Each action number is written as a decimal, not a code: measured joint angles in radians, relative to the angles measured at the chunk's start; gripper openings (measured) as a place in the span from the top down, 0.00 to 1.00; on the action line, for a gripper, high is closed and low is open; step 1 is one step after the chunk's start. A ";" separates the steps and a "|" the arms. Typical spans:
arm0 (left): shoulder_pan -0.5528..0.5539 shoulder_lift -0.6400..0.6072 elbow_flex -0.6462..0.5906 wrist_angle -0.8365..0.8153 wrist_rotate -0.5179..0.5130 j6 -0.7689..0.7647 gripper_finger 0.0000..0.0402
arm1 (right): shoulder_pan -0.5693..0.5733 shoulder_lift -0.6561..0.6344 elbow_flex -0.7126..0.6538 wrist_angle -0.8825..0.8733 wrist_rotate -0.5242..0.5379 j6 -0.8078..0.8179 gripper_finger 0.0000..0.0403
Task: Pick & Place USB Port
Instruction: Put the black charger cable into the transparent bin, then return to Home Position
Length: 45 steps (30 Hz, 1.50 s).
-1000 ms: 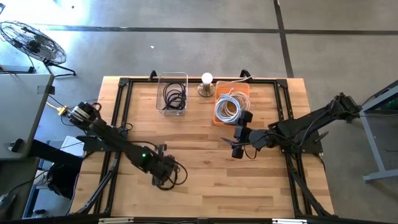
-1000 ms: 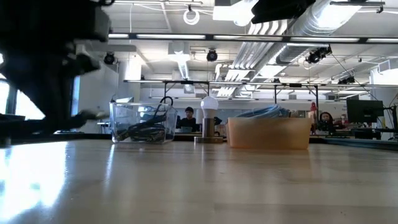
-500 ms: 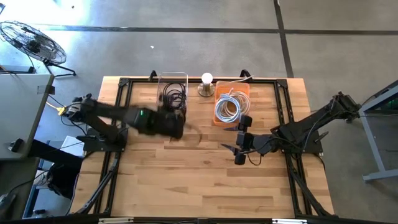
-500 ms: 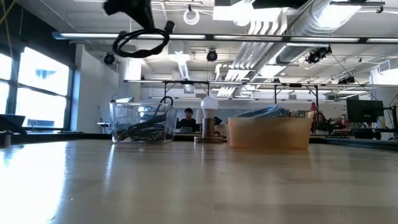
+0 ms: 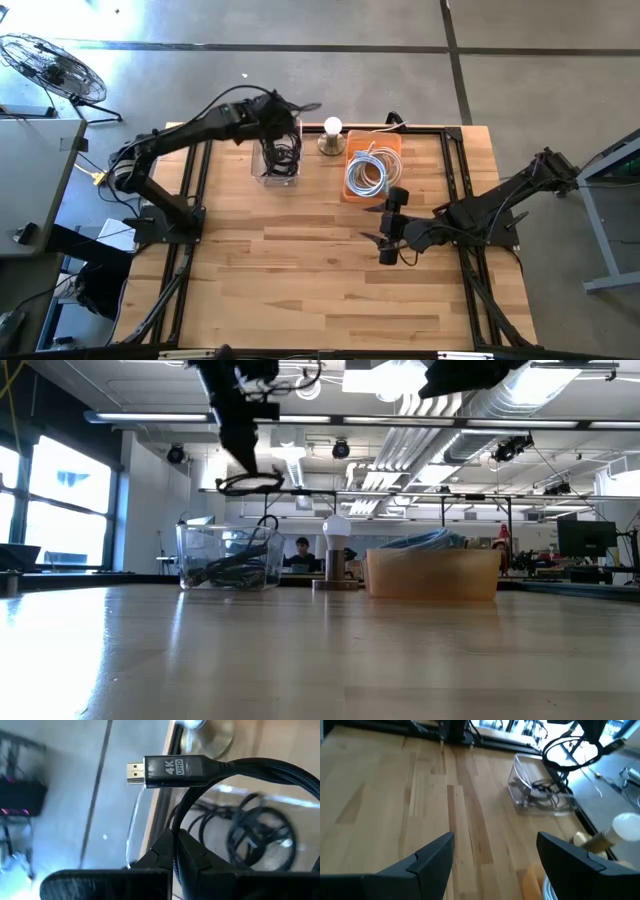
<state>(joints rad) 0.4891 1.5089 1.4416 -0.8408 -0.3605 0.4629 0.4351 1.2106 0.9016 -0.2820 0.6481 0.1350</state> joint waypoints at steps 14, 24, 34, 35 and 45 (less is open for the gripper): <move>0.195 0.001 -0.296 0.269 0.215 0.004 0.97 | 0.000 0.006 0.000 -0.036 0.030 0.059 0.32; 0.191 -0.001 -0.298 0.273 0.159 0.005 0.83 | -0.012 0.006 0.000 -0.005 0.015 0.032 0.32; 0.165 -0.002 -0.298 0.270 0.003 0.072 0.79 | -0.037 0.006 0.000 0.011 0.035 0.046 0.32; 0.152 -0.002 -0.298 0.270 -0.017 0.085 0.80 | -0.041 0.006 0.000 0.011 0.043 0.046 0.32; -0.005 -0.002 -0.191 0.198 -0.283 0.137 0.98 | -0.070 0.006 0.000 0.011 0.027 0.041 0.32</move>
<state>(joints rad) 0.4842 1.5066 1.2507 -0.6425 -0.6432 0.6002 0.3648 1.2167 0.9016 -0.2713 0.6752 0.1762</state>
